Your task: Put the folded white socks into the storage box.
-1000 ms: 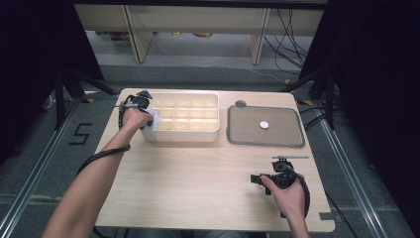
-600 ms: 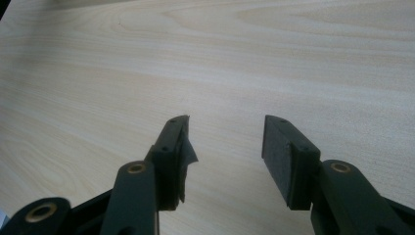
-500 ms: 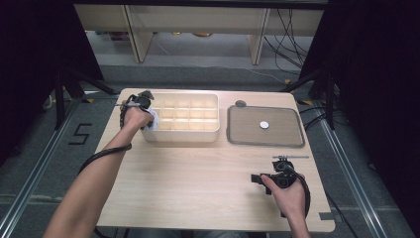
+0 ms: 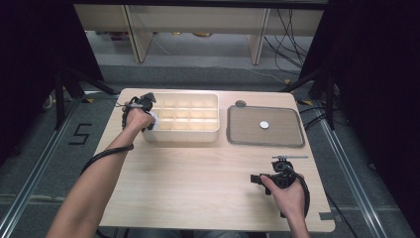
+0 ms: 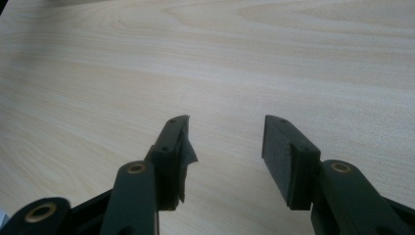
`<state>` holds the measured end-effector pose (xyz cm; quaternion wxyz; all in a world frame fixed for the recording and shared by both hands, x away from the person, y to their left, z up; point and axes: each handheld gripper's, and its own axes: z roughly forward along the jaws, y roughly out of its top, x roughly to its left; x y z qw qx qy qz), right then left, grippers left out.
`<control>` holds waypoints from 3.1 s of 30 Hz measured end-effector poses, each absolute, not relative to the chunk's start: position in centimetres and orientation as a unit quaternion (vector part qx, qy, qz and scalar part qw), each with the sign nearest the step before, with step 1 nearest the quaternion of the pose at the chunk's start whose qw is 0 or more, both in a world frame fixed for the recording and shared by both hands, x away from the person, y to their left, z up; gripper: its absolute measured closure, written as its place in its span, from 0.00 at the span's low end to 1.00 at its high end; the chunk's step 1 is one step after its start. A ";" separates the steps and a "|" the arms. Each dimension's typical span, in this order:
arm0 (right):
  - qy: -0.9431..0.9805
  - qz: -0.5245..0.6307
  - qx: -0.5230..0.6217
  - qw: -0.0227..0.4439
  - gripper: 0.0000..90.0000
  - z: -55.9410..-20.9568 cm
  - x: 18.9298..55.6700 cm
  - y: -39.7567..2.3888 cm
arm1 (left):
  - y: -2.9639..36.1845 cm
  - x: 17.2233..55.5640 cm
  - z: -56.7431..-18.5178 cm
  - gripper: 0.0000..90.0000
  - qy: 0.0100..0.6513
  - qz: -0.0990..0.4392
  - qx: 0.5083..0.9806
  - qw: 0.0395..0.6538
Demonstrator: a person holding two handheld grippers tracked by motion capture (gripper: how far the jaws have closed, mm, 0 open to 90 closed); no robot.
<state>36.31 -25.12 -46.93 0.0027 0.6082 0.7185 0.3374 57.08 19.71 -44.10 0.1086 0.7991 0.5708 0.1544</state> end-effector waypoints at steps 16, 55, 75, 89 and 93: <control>0.719 0.337 0.608 0.003 0.59 -46.9 36.3 -25.2 | 19.9 57.0 -44.0 0.73 0.585 0.131 0.792 0.116; 0.728 0.347 0.591 0.003 0.59 -47.0 36.5 -24.7 | 20.2 56.8 -39.5 0.62 0.582 0.145 0.778 0.185; 0.730 0.347 0.589 0.005 0.59 -47.0 36.5 -24.9 | 20.1 57.0 -41.7 0.89 0.556 0.147 0.806 0.139; 0.730 0.341 0.592 0.014 0.59 -47.0 36.4 -25.0 | 19.3 57.2 -43.1 0.90 0.559 0.137 0.811 0.102; 0.730 0.339 0.594 0.012 0.59 -47.0 36.5 -25.1 | 19.5 57.5 -43.5 0.90 0.549 0.138 0.819 0.097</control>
